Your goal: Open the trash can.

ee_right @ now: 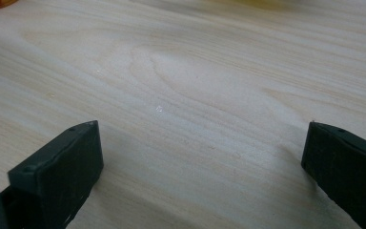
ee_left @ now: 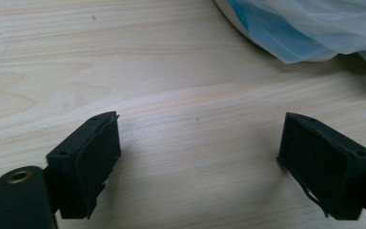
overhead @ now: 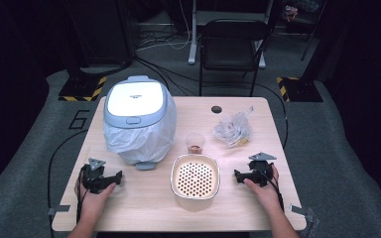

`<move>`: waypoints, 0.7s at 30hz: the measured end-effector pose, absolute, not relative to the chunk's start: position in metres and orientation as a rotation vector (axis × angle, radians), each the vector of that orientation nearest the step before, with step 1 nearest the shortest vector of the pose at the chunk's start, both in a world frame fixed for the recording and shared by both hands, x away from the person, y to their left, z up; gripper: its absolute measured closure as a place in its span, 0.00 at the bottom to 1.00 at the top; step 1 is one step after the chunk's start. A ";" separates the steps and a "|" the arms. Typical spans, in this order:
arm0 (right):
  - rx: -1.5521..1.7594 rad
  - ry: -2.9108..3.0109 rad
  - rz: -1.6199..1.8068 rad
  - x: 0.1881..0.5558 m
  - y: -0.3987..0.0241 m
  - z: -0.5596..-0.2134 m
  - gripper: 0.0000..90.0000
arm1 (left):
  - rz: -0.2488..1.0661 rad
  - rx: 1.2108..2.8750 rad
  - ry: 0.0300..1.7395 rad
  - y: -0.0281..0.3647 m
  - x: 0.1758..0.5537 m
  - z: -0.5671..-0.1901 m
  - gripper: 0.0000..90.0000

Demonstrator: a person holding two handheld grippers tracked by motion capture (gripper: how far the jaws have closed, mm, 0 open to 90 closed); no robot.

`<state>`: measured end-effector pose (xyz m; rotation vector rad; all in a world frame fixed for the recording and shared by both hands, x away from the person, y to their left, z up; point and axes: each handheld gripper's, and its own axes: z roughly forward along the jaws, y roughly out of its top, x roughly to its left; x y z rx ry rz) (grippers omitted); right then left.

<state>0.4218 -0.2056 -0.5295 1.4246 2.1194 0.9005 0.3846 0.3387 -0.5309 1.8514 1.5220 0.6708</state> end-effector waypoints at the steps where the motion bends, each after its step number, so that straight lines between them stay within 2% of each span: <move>1: 1.425 2.119 0.901 0.422 -0.206 -0.530 0.00 | 0.666 1.856 1.519 0.338 0.384 -0.531 0.16; 6: 1.424 2.119 0.901 0.422 -0.206 -0.530 0.00 | 0.673 1.847 1.509 0.333 0.383 -0.530 0.22; 9: 1.424 2.119 0.901 0.422 -0.206 -0.530 0.00 | 0.682 1.829 1.504 0.329 0.381 -0.530 0.34; 11: 1.425 2.119 0.901 0.422 -0.206 -0.530 0.00 | 0.678 1.794 1.504 0.326 0.381 -0.530 0.37; 21: 1.425 2.118 0.901 0.422 -0.206 -0.530 0.00 | 0.631 1.803 1.423 0.286 0.375 -0.513 0.35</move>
